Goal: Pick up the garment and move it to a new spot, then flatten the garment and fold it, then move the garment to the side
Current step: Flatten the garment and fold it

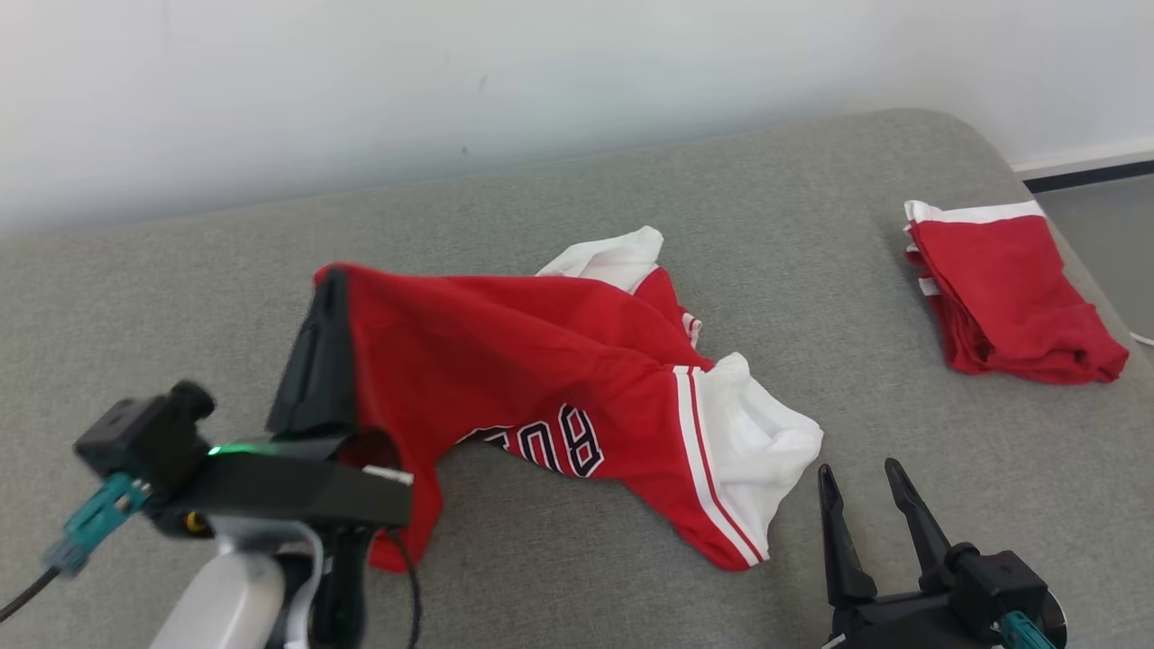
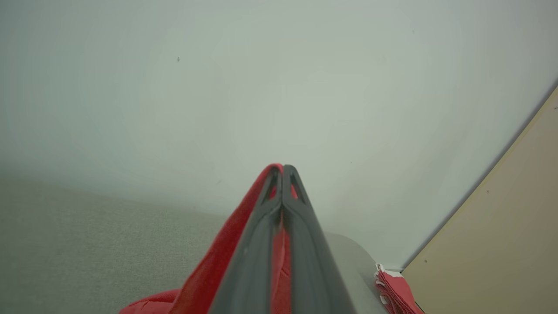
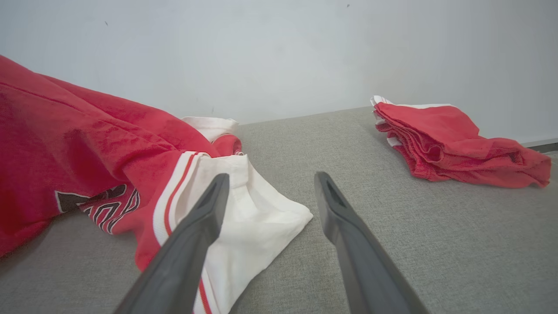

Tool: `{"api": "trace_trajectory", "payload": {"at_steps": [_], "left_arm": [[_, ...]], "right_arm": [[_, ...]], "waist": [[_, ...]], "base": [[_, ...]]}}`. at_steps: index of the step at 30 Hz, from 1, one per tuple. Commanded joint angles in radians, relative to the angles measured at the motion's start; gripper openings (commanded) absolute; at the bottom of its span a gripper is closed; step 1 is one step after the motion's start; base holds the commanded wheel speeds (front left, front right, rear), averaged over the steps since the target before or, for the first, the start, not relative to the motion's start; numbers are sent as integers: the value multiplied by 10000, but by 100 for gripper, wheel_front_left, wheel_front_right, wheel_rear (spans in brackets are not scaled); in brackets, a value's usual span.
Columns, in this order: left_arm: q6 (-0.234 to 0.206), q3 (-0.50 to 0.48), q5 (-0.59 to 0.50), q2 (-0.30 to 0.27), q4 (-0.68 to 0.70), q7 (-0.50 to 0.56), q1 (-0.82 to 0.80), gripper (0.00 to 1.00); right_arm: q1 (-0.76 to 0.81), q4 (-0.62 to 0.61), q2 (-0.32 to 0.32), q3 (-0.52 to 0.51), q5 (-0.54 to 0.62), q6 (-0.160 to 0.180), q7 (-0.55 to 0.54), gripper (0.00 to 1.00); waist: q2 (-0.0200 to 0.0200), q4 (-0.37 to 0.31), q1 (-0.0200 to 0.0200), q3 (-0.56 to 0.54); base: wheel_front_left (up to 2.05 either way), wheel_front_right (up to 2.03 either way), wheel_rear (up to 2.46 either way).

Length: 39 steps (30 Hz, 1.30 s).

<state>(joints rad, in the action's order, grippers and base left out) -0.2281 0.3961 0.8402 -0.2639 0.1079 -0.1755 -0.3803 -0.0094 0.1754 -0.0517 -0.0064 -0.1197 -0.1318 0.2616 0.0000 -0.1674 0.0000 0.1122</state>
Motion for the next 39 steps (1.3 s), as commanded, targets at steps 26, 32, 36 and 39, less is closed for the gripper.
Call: {"api": "trace_trajectory", "payload": {"at_steps": [26, 32, 36, 39], "left_arm": [[-627, -927, 749, -634, -909, -230, 3246, 0], [-1061, -773, 298, -853, -1848, -243, 3469, 39], [-1229, -888, 284, -857, -2268, -327, 3651, 100], [-1282, -1140, 357, -921, -2313, -473, 3760, 100]], "right_arm": [[-536, -389, 28, -578, 551, 26, -820, 100], [-406, -399, 26, -583, 372, 26, -842, 100], [-279, -319, 31, -535, 268, 26, -792, 100], [-236, -313, 28, -618, 255, 26, -822, 100]], "waist": [[0, 1036, 0, 731], [0, 994, 0, 552], [0, 995, 0, 465], [0, 1037, 0, 387]], "base": [[0, 0, 0], [0, 0, 0], [0, 0, 0], [0, 0, 0]]}}
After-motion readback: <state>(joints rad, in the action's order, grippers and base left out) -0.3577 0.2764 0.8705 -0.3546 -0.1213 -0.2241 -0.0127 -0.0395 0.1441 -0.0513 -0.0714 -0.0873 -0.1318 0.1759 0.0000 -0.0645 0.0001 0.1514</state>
